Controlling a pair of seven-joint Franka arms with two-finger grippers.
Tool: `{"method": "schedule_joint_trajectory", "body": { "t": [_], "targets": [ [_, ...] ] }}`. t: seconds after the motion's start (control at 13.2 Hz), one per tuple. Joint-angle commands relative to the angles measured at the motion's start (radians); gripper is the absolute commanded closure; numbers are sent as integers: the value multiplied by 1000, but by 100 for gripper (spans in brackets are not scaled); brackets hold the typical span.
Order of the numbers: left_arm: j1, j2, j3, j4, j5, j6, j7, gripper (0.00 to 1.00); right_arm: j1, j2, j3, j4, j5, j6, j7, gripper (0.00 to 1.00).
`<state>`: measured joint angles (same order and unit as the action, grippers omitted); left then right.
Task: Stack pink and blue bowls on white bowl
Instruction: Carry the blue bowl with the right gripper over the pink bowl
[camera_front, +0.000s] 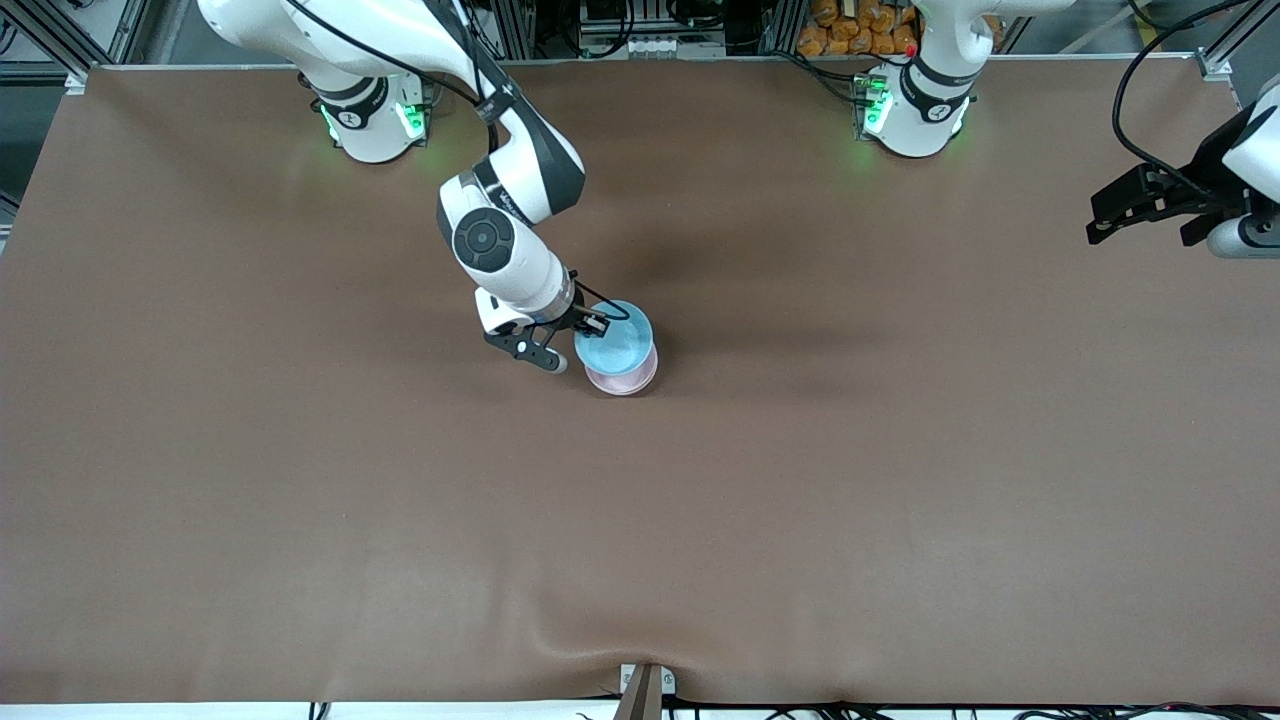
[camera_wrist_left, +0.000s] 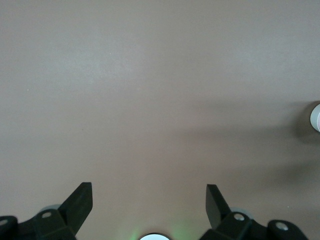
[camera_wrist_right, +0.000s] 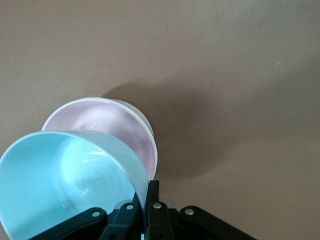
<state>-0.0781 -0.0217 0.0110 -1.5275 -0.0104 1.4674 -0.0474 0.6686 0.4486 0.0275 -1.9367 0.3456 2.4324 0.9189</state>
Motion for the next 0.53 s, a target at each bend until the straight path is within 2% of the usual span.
{"method": "schedule_joint_trajectory", "body": {
  "t": [0.0, 0.3, 0.38, 0.46],
  "targets": [
    [-8, -7, 4, -5, 13, -1, -17, 0, 35, 25, -8, -5, 49, 69, 5, 100],
    [-8, -4, -5, -2, 56, 1, 0, 0, 35, 35, -9, 4, 46, 74, 6, 100],
    [-8, -3, -6, -2, 56, 1, 0, 0, 34, 42, -11, 10, 46, 80, 6, 96],
    [-8, -3, -6, -2, 55, 1, 0, 0, 31, 44, -11, 15, 46, 82, 5, 71]
  ]
}}
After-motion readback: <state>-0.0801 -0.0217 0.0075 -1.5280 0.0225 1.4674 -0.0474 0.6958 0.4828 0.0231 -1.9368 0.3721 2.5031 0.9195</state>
